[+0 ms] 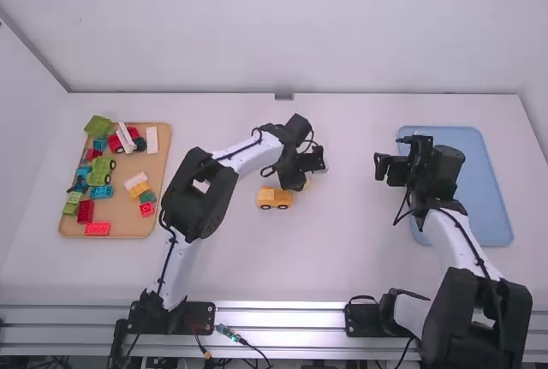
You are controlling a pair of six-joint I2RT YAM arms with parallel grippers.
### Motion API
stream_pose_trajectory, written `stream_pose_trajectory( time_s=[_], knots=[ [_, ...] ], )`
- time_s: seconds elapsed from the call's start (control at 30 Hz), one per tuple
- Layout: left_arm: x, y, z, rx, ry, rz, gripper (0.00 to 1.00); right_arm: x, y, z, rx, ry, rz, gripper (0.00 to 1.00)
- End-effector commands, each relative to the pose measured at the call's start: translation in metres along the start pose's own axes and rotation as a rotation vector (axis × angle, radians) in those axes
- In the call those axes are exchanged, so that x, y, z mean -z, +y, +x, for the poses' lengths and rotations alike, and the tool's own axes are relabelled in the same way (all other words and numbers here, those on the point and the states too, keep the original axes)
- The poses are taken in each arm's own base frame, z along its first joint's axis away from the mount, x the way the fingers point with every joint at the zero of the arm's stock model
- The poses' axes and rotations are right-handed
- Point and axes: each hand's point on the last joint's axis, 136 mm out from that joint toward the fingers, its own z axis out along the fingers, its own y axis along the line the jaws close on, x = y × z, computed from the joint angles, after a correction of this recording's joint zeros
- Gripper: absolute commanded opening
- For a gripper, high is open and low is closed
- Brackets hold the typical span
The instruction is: Assemble lego blocks to make yellow taxi
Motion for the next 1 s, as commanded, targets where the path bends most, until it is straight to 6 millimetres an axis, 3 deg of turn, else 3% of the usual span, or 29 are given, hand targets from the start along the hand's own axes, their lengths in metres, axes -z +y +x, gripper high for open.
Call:
stream_pose_trajectory(
  time_s=[0.0, 0.07, 0.33, 0.7, 0.97],
  knots=[
    [0.015, -0.026, -0.028, -0.183, -0.035, -0.022, 0.02, 0.002, 0.014, 0.005, 0.038, 0.002, -0.043, 0.99],
    [0.005, -0.037, -0.032, -0.252, -0.030, -0.036, 0.02, 0.001, 0.018, 0.013, 0.083, 0.018, -0.053, 0.99],
    [-0.009, -0.037, -0.023, -0.260, 0.017, -0.113, 0.02, 0.002, 0.015, 0.019, 0.136, 0.002, -0.068, 0.99],
    [-0.007, -0.043, -0.018, -0.295, 0.032, -0.092, 0.02, 0.014, 0.040, 0.032, 0.314, -0.090, -0.340, 0.99],
    [-0.005, -0.042, -0.021, -0.283, 0.020, -0.100, 0.03, 0.010, 0.038, 0.035, 0.307, -0.096, -0.355, 0.99]
  ],
)
